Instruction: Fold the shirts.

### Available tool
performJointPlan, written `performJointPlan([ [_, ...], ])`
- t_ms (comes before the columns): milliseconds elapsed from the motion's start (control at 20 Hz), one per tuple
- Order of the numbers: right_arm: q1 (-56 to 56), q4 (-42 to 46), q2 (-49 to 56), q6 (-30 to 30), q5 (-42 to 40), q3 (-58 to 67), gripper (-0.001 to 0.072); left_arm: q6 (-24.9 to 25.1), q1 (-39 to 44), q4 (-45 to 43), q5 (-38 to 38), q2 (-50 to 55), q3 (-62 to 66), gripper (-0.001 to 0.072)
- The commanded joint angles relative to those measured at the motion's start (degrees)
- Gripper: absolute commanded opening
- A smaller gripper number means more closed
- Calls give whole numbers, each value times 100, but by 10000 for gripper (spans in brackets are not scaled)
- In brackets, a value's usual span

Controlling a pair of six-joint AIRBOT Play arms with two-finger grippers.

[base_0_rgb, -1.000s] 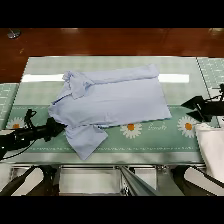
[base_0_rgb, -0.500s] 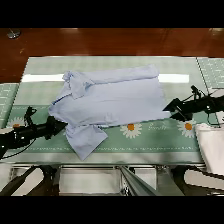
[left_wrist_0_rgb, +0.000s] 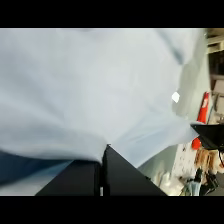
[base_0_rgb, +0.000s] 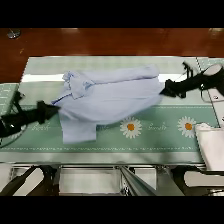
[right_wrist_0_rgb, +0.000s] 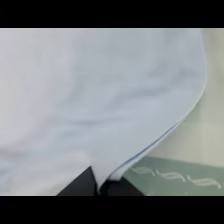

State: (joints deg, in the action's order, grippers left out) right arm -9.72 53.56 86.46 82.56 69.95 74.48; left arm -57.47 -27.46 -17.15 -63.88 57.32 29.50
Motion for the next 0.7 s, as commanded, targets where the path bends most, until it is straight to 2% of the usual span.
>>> performJointPlan([
  [0, 48, 212, -393, 146, 332, 2181, 17, -28, -2, 1016, -170, -216, 1993, 21],
  [150, 48, 686, -1165, 487, 494, 3818, 17, -413, -2, 669, -179, -358, 4157, 21],
  [350, 48, 1333, -2699, 544, 595, 4242, 17, -1338, -2, -1419, -181, -726, 6533, 21],
  [450, 48, 1676, -3397, 577, 857, 4242, 18, -1757, -2, -2564, -221, -1078, 7246, 21],
  [650, 48, 2214, -4404, 684, 1486, 4242, 18, -2046, -2, -4151, -280, -2063, 7654, 21],
])
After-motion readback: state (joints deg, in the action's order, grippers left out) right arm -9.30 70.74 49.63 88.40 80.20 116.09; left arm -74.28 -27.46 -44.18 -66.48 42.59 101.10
